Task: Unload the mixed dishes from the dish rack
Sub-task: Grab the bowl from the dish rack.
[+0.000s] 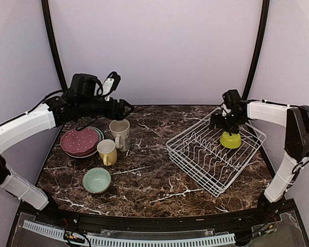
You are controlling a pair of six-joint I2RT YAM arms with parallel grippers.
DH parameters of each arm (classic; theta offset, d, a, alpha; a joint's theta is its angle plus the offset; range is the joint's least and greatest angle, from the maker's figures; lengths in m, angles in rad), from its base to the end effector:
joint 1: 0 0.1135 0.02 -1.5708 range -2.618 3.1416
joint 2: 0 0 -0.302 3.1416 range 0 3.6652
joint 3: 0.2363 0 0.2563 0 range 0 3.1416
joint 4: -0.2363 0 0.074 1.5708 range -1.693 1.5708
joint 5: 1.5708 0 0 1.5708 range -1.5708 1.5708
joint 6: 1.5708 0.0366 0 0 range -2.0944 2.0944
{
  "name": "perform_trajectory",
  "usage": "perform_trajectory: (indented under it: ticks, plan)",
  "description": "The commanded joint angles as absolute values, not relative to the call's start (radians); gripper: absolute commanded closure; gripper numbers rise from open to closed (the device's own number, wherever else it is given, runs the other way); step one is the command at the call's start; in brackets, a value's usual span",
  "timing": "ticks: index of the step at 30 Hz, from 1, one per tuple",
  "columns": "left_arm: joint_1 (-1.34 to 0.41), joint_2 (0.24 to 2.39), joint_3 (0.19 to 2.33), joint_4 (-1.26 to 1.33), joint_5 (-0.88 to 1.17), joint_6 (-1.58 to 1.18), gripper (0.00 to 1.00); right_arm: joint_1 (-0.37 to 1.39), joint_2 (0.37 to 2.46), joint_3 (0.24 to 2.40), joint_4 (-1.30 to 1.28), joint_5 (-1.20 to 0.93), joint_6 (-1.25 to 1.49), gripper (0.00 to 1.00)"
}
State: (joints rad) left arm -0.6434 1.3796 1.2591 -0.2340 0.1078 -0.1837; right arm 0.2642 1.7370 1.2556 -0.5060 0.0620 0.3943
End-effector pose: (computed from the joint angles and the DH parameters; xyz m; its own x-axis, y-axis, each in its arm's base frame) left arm 0.2542 -0.1956 0.4013 -0.3967 0.0705 -0.9152 0.6151 0.7606 -0.2080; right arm 0.3669 0.0969 0.2569 -0.8313 0.1723 -0.5285 0.0993 0.9815 0.1639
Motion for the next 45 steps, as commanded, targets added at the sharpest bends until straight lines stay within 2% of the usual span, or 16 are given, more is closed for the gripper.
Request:
perform_trajectory:
  ticks: [1,10,17,28,33,45]
  plan:
    - [-0.64,1.393,1.242,-0.234,0.133,-0.196,0.2,0.251,1.59,1.202,-0.537,0.016,0.423,0.01]
    - [-0.64,1.405,1.245,-0.235,0.152,-0.209,0.2,0.13,1.447,1.099,-0.537,-0.095,0.587,0.01]
    - [-0.64,1.399,1.243,-0.232,0.155,-0.212,0.2,-0.038,1.44,0.941,-0.391,-0.258,0.811,0.01]
    - [-0.64,1.405,1.244,-0.233,0.156,-0.213,0.2,-0.04,1.613,0.943,-0.338,-0.195,0.982,0.01]
    - [-0.639,1.409,1.243,-0.231,0.156,-0.215,0.2,-0.038,1.64,0.949,-0.237,-0.258,0.929,0.01]
    - [-0.64,1.436,1.244,-0.234,0.166,-0.219,0.2,-0.039,1.582,0.9,-0.117,-0.246,0.939,0.01]
